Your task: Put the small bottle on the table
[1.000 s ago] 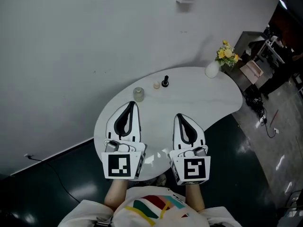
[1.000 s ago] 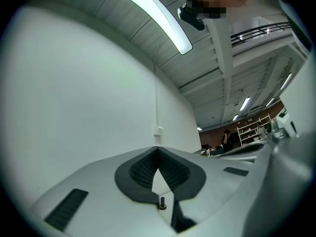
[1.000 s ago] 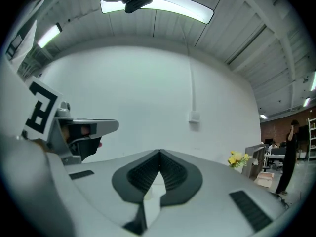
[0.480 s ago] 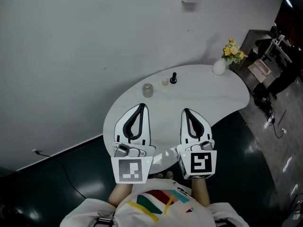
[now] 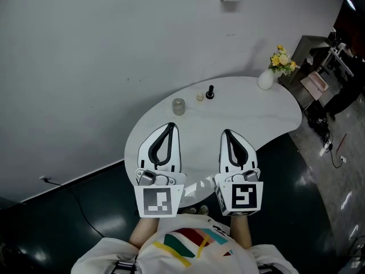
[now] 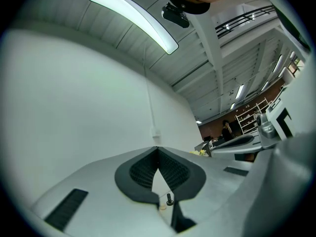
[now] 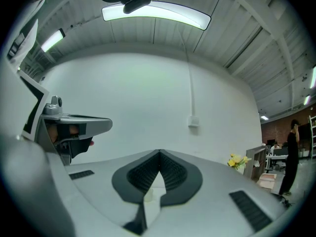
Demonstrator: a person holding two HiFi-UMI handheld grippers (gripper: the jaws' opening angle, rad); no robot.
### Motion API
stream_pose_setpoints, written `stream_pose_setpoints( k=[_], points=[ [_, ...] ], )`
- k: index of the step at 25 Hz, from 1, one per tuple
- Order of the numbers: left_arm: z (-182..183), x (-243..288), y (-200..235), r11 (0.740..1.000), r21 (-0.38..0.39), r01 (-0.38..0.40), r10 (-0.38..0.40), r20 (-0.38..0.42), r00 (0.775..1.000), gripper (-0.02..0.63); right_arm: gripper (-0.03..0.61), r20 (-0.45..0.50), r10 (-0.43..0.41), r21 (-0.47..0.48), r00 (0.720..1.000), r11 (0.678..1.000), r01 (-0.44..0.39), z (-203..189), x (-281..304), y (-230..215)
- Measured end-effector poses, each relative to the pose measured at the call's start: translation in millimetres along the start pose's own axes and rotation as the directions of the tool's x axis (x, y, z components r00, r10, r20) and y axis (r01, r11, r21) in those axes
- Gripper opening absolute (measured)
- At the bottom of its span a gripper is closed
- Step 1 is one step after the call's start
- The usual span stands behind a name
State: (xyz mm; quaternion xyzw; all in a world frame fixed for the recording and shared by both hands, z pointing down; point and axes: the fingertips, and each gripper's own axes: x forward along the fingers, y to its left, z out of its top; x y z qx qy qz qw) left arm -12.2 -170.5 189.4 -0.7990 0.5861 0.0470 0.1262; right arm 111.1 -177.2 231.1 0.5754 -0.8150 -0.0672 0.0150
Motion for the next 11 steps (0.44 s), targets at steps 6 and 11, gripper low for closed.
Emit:
stream_pose_setpoints(
  k=[6,11],
  points=[
    [-2,4,-3,1.0,0.008,-0.003,0.003,-0.009,1.0,0.017,0.011,0.01,0.0,0.007,1.0,1.0,0.0,0,2,-6],
    [-2,5,-9,1.0,0.019,0.007,-0.007,-0.009,1.0,0.017,0.011,0.009,-0.015,0.025,1.0,1.0,0.015,-4,0,-12]
  ],
)
